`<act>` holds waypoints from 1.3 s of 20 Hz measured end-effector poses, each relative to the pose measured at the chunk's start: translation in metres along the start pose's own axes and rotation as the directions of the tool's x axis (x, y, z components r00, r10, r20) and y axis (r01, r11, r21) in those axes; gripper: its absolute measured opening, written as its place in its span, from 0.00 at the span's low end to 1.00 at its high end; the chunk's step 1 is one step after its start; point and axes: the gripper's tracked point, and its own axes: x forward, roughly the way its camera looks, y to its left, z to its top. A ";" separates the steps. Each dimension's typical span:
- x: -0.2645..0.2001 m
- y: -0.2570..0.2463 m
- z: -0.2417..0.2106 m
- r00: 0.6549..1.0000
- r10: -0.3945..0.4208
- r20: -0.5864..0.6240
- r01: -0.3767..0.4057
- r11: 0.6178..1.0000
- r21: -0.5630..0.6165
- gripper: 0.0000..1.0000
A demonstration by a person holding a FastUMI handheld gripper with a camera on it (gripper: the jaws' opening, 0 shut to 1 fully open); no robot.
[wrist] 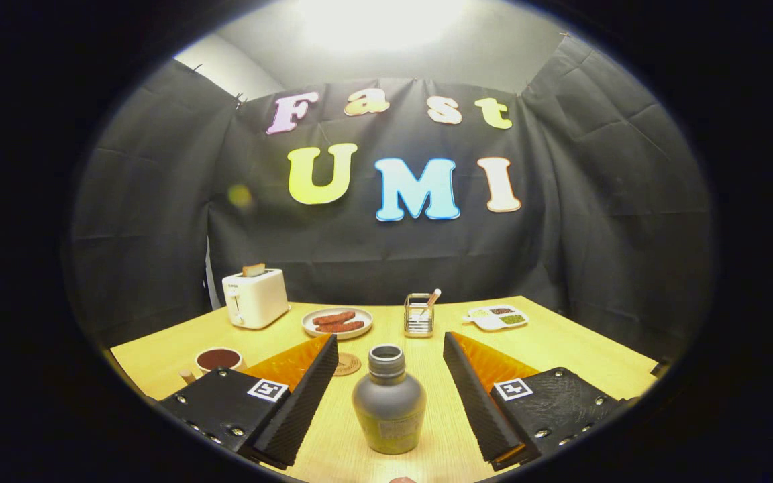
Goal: Take the bottle from table, then pour the juice into the cup, finally place the bottle on the coaster
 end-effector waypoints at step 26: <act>0.010 0.001 -0.120 0.956 -0.021 -0.294 0.022 1.000 -0.002 0.97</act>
